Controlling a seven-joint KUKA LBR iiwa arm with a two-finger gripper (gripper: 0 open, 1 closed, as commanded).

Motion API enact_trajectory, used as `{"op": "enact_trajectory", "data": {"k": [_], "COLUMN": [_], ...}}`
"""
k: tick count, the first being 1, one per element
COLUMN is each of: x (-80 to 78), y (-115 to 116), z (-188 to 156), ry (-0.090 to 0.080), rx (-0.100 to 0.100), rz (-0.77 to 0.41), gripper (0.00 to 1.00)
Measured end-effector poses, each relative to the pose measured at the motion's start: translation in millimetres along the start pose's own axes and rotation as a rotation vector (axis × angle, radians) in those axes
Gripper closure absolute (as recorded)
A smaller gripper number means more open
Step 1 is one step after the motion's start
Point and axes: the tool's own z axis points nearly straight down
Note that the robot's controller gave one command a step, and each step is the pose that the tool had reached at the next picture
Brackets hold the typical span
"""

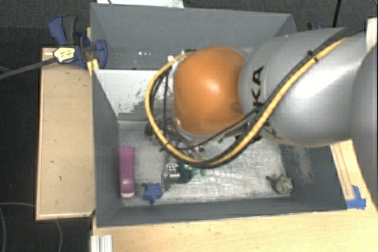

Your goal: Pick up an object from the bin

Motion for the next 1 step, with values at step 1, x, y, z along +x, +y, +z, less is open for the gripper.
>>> {"op": "enact_trajectory", "data": {"k": [1], "x": [-6.6], "y": [-56.9], "z": [109.9], "ry": [0.0], "rx": [0.002], "rz": [-0.119], "gripper": [0.0]}}
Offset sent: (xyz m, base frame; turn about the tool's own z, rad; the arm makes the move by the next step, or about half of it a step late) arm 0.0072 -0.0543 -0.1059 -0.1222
